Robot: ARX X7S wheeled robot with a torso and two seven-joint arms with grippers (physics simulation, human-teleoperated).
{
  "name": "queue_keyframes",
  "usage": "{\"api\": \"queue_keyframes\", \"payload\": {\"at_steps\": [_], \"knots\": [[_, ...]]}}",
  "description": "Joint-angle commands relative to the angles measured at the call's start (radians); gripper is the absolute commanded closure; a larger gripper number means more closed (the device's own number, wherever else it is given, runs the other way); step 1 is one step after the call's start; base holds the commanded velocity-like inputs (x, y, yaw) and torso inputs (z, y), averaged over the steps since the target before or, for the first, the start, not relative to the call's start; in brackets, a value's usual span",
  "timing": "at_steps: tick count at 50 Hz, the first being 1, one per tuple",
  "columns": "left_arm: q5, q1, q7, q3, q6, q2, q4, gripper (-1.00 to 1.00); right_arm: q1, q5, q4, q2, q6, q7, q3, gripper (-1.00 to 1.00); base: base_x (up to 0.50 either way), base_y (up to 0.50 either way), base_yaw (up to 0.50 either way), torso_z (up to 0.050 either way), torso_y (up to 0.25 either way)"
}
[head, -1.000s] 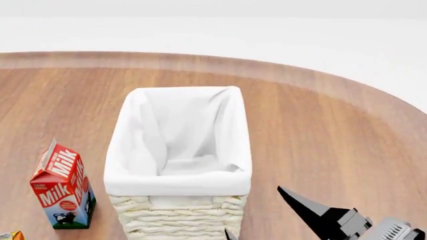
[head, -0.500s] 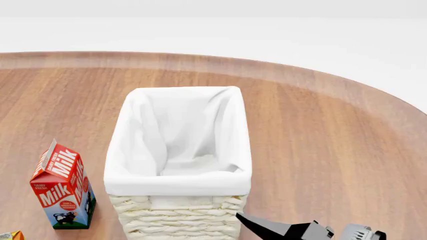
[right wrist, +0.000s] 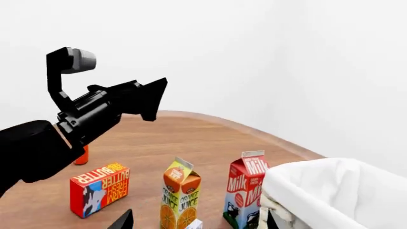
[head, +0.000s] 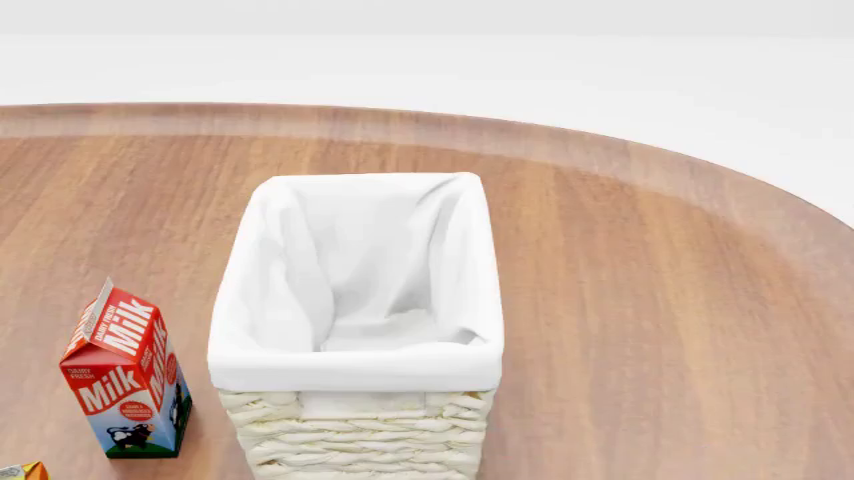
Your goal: Pick up the alphabet soup, and put it in the basket.
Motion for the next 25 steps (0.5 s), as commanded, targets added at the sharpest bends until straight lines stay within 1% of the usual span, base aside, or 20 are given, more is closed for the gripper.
{"api": "queue_keyframes", "payload": {"at_steps": [1,25], "knots": [[-0.002,0.004,-0.004,0.0,0.0,-0.004,0.006,-1.0,-0.042,-0.042,-0.053,0.021,-0.024,-0.024,-0.027,-1.0,0.0,0.0,0.0,0.0,0.0],[-0.002,-0.002,-0.01,0.006,0.001,-0.008,0.0,-1.0,-0.056,-0.126,-0.02,0.021,-0.041,-0.051,-0.068,-1.0,0.0,0.0,0.0,0.0,0.0]]}}
